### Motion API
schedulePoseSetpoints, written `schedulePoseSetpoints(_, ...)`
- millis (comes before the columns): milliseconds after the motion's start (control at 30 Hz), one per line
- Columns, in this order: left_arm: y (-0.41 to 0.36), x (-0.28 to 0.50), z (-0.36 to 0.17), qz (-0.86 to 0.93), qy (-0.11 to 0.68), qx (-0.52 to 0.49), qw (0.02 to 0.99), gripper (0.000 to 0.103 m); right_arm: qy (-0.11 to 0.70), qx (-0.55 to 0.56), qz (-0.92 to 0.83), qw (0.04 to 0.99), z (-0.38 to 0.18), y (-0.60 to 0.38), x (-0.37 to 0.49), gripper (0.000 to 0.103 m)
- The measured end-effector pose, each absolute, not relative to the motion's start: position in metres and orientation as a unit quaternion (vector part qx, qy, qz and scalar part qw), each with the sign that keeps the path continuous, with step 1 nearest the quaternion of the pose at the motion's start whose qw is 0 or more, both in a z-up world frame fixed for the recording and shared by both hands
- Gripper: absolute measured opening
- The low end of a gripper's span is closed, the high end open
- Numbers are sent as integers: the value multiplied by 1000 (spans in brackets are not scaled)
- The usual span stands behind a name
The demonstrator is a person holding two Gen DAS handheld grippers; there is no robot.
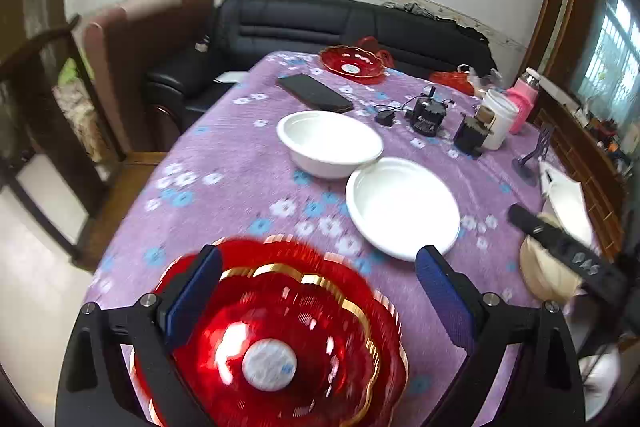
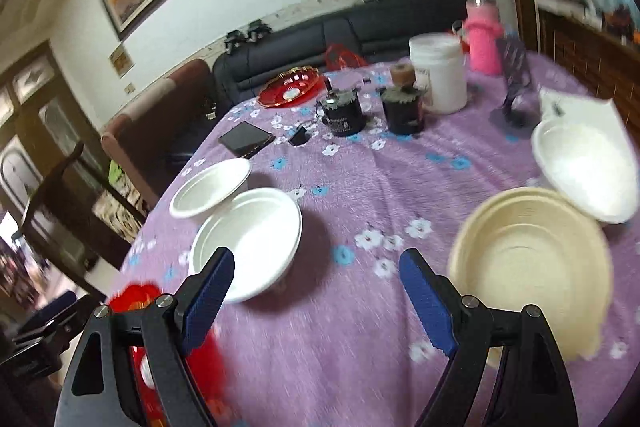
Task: Organize plates and bowls
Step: 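Move both tools toward the flat white plate, then grip the white plate rim with the right gripper while the left gripper guides it onto the red stack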
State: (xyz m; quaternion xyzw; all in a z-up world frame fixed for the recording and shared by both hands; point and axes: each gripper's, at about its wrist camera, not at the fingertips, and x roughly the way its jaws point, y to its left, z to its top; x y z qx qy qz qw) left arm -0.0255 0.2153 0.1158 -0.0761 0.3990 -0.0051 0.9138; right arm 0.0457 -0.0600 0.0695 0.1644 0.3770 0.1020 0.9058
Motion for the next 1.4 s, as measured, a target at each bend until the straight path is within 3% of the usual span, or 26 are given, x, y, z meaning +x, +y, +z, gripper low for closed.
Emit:
schedulePoseSetpoints(167,215,25,103,-15,437,-91,895,83,426,196,112,876,39,-53,82,86)
schedulePoseSetpoints(233,217,48,91,-28,468,-116,876,66,436,199,117,870,31,-49,89,84)
schedulePoseSetpoints(300,217,70,74,-41,501,-146,852,61,439,199,120,868,26,-47,94,82)
schedulePoseSetpoints(567,197,109,45,-26,539,-122,833,61,457,191,130,859,16,-37,114,79)
schedulePoseSetpoints(767,185,120,29,-31,557,-111,822,60,475,188,137,849,8,-34,123,51)
schedulePoseSetpoints(867,176,121,23,-50,568,-103,815,38,481,187,150,843,6,-31,123,27)
schedulePoseSetpoints(900,174,122,21,-56,572,-105,811,24,482,186,152,843,5,-30,123,20)
schedulePoseSetpoints(933,172,121,19,-67,576,-111,807,15,482,186,155,842,6,-29,123,19)
schedulePoseSetpoints(1100,166,108,29,-71,567,-112,813,15,471,169,153,852,20,-26,107,17)
schedulePoseSetpoints(1400,185,36,91,-80,506,-121,850,15,420,148,192,875,82,-13,51,17)
